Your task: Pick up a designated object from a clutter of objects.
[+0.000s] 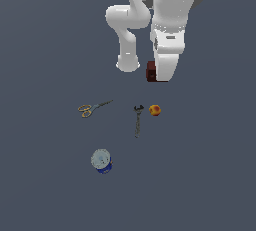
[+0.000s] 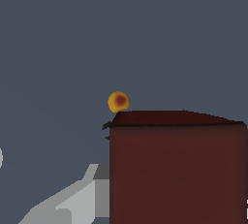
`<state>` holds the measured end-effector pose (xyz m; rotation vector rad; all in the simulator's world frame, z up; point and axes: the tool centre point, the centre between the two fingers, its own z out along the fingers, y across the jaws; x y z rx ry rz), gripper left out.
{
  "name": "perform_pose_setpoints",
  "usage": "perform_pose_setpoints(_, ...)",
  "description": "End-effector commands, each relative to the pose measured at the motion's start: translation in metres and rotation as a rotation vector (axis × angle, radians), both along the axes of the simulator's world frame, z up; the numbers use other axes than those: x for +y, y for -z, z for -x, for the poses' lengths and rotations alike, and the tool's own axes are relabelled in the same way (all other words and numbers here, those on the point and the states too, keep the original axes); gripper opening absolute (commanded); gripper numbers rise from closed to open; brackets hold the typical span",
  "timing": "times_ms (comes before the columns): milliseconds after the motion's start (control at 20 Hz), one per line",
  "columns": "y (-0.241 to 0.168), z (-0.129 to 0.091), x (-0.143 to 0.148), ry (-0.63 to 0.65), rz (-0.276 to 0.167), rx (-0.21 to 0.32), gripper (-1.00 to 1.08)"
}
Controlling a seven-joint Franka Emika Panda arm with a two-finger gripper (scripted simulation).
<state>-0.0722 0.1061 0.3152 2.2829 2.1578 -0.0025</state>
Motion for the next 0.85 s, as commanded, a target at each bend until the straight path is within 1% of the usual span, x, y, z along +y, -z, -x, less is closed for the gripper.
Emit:
perform_pose_setpoints(0,-0.022,0.008,0.008,0.0,-0.001,-0.001,-1.0)
perform_pose_setpoints(400,-0.068,0.023,0.026,0.001,-0.001,-0.001,-1.0)
perform_pose_setpoints(800,-0.084,0.027,0.032,0.002,-0.001,-0.001,-1.0)
